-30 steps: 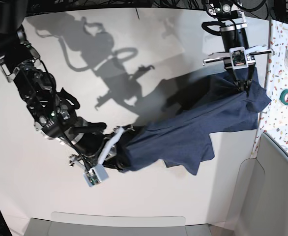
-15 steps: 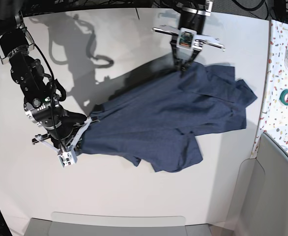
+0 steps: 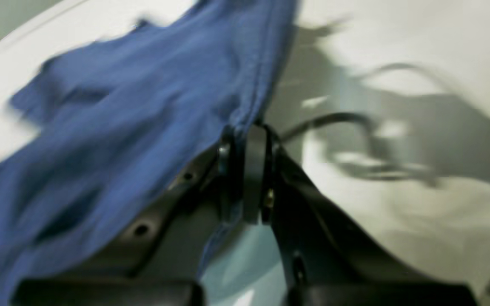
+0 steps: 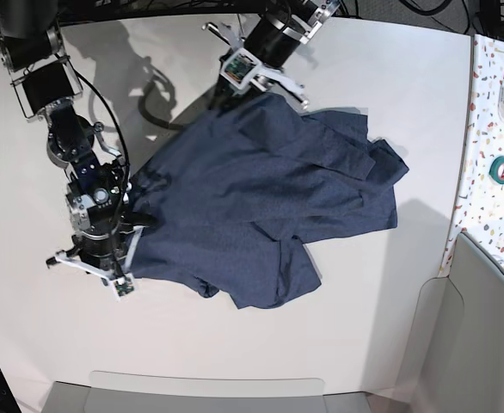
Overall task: Layout the t-shirt on the table in an organized manner, then fold the t-shirt properly
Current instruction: 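Lay the shirt down on the table with both grippers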
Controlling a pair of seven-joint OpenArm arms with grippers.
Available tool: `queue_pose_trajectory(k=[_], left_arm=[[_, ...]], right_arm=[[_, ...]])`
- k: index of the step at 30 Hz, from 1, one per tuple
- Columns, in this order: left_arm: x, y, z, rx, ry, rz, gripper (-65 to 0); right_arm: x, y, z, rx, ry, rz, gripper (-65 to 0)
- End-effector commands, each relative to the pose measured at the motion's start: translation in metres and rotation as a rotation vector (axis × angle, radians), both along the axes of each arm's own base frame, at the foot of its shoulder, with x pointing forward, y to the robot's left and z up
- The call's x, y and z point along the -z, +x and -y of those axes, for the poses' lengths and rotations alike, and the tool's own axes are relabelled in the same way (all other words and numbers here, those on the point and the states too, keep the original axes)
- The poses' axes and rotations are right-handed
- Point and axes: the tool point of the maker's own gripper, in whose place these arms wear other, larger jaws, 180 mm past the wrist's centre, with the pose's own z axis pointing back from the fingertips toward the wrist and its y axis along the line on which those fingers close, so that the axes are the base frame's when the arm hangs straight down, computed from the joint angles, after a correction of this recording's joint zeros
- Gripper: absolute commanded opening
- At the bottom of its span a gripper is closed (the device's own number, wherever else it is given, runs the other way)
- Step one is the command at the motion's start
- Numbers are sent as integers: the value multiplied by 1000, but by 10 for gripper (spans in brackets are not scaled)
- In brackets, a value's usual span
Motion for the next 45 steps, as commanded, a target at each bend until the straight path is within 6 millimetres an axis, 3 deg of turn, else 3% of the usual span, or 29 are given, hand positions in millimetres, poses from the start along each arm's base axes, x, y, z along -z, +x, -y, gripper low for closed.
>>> queue_pose_trajectory(k=[1, 5, 10, 12, 17, 22, 27, 30, 34, 40, 45], left_arm=[[-16, -4, 13, 19, -64, 10, -650], [-14, -2, 15, 46, -65, -6, -650], [-10, 4, 20, 91, -50, 6, -650], [-6, 8, 28, 163, -18, 31, -650], [3, -5, 58, 368, 19, 37, -650], [13, -23, 78, 563, 58, 35, -650], [16, -37, 84, 717, 94, 45, -650], [7, -37, 99, 765, 81, 66, -650], [12, -36, 123, 826, 88, 56, -650], [38, -18, 144, 818, 129, 0, -650], [49, -17, 151, 818, 146, -30, -650]], right_arm=[[-22, 12, 6, -4, -56, 59, -627], [-17, 19, -5, -65, -204, 29, -627], [-8, 30, -37, -189, -289, 61, -627], [0, 36, -53, -208, -287, 59, -627], [5, 47, -83, -271, -272, 86, -627], [-14, 57, -107, -308, -239, 152, -627], [-35, 67, -110, -259, -145, 204, -627], [-42, 71, -102, -232, -98, 234, -627], [-47, 73, -101, -235, -79, 261, -627], [-24, 64, -99, -235, -81, 214, -627], [0, 52, -87, -225, -98, 161, -622]])
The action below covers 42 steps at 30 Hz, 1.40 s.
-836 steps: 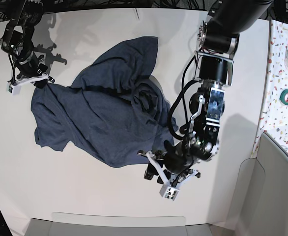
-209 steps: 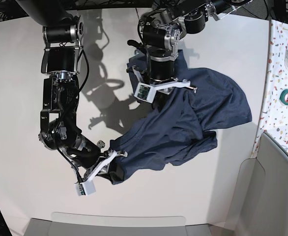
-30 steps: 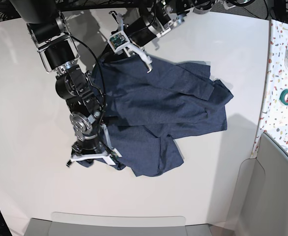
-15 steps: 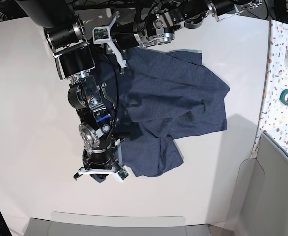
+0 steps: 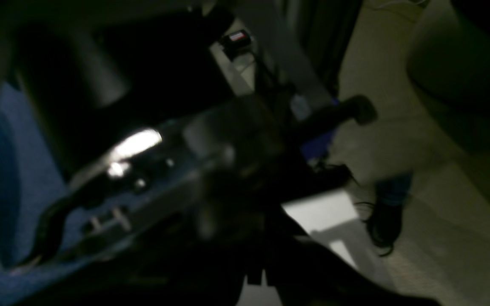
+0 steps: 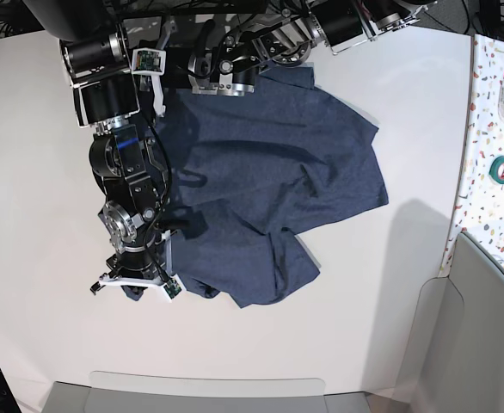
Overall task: Layout the t-shirt on the table in an organized manner, then fold the t-shirt properly
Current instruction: 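Lay the shirt down on the table with both grippers, then release the shirt and regrasp its collar-side edge with both grippers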
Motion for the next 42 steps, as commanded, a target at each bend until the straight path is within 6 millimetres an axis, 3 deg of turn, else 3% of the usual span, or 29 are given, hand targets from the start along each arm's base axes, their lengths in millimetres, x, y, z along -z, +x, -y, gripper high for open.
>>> queue_pose_trajectory(k=[1, 3, 9, 12, 16, 21, 28, 30, 34, 39, 42], left_arm=[[10, 13, 6, -52, 106, 24, -650], [11, 14, 6, -63, 109, 20, -637], [9, 30, 4, -156, 99, 27, -499], [7, 33, 4, -176, 93, 31, -409], [7, 34, 3, -176, 95, 33, -317], [-2, 35, 5, -175, 72, 45, -310], [-45, 75, -28, -335, -42, 64, -310], [-60, 92, -44, -417, -85, 63, -310], [-84, 124, -82, -574, -150, 74, -310], [-72, 145, -125, -704, -128, 62, -317], [-64, 148, -138, -716, -93, 72, -366]], right_arm=[[-24, 9, -39, -57, 69, 88, -622], [-19, 5, -37, -53, 69, 77, -621], [-19, 5, -4, 45, 113, 83, -611], [-23, 6, 7, 72, 117, 94, -523], [-33, 7, 19, 94, 119, 123, -361], [-65, 4, 41, 103, 78, 207, -247], [-110, -14, 89, 215, 111, 340, -247], [-114, -22, 87, 231, 146, 362, -247], [-101, -45, 72, 222, 180, 351, -249], [-77, -65, 49, 202, 294, 304, -249], [-75, -75, 42, 187, 383, 302, -249]])
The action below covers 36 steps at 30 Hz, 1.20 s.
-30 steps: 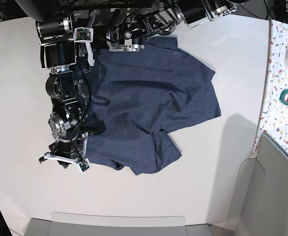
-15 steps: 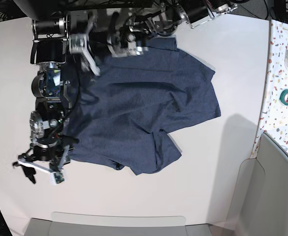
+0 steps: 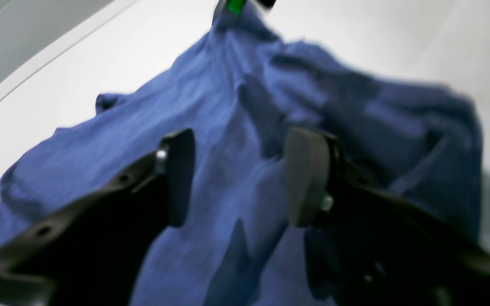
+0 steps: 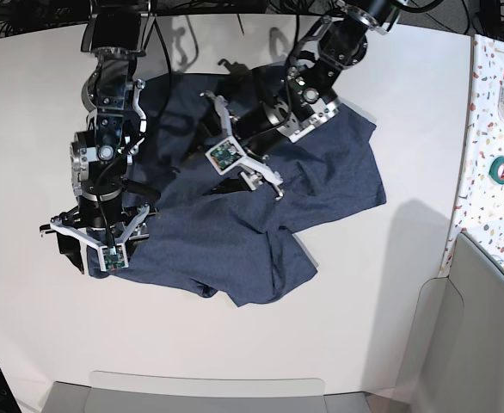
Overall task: Layout the t-shirt on the table in an organized manner, then fold the t-shirt properly
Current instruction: 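Release the shirt and regrasp its collar-side edge with both grippers, then pull the grasped edge apart with both grippers, spreading the shirt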
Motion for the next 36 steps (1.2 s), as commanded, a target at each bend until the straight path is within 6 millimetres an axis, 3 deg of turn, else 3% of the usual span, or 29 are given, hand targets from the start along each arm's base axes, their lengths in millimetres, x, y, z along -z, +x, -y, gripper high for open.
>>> queue_pose_trajectory(k=[1, 7, 11, 14, 21, 25, 27, 32, 36], left_arm=[[-13, 5, -3, -8, -31, 32, -382], [0, 22, -51, -152, -9, 3, -515], [-2, 33, -75, -259, -48, -9, -634], [-12, 40, -97, -344, -75, 9, -650], [-31, 42, -149, -482, -72, 64, -650], [-29, 45, -163, -515, -60, 66, -650], [-28, 45, -169, -528, -53, 64, -650], [-24, 43, -176, -548, -46, 54, -650], [-24, 44, -177, -550, -43, 54, -650]], right_arm=[[-17, 1, -1, -7, 17, 63, -249], [-6, -28, -23, -74, 183, 54, -267], [11, -46, -38, -115, 308, 15, -451], [22, -58, -46, -136, 407, -15, -642], [37, -82, -50, -153, 464, -69, -650], [45, -88, -47, -148, 504, -90, -650], [58, -92, -43, -131, 518, -124, -650], [100, -100, -15, -29, 528, -215, -650], [122, -109, 16, 51, 511, -263, -650]])
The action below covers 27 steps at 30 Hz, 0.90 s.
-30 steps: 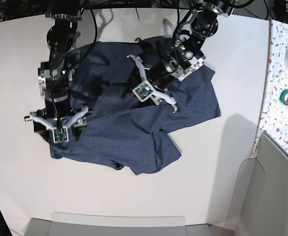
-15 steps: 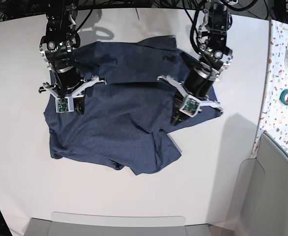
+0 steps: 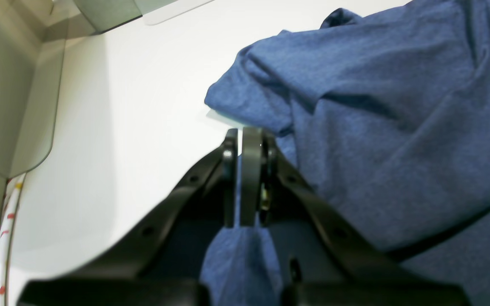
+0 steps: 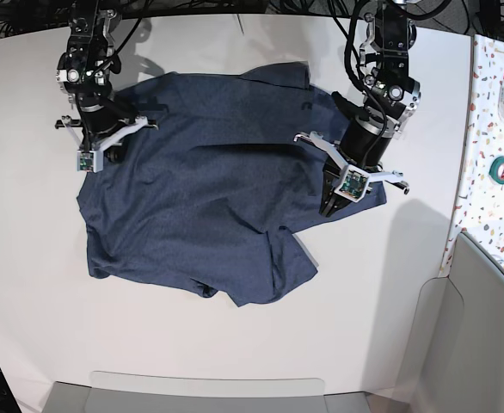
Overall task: Layout the t-shirt on the table in an organized manner, then fold the t-shirt properly
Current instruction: 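Pull the grasped edge apart with both grippers, spreading the shirt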
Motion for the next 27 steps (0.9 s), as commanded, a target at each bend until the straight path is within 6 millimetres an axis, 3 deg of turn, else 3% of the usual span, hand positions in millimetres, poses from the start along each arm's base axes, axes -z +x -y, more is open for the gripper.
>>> queue_pose_trajectory(k=[1, 5, 14, 16, 21, 24, 27], left_arm=[[-14, 5, -1, -4, -11, 49, -650], [-7, 5, -2, -5, -7, 32, -650], [25, 15, -8, -22, -6, -51, -650], [32, 23, -24, -65, 6, -82, -650], [29, 53, -76, -253, 20, -132, -650], [22, 63, -94, -335, 14, -143, -650], [22, 65, -93, -335, 18, -163, -650]], right_arm=[[-10, 6, 11, 0, -25, 38, -650], [-3, 3, 33, 3, -75, 6, -650], [-20, -1, 95, 95, -173, 20, -650], [-22, -3, 101, 109, -181, 21, -650], [-21, -14, 121, 171, -184, -23, -650], [-31, -11, 119, 149, -191, 7, -650], [-53, -2, 93, 86, -155, 82, -650]])
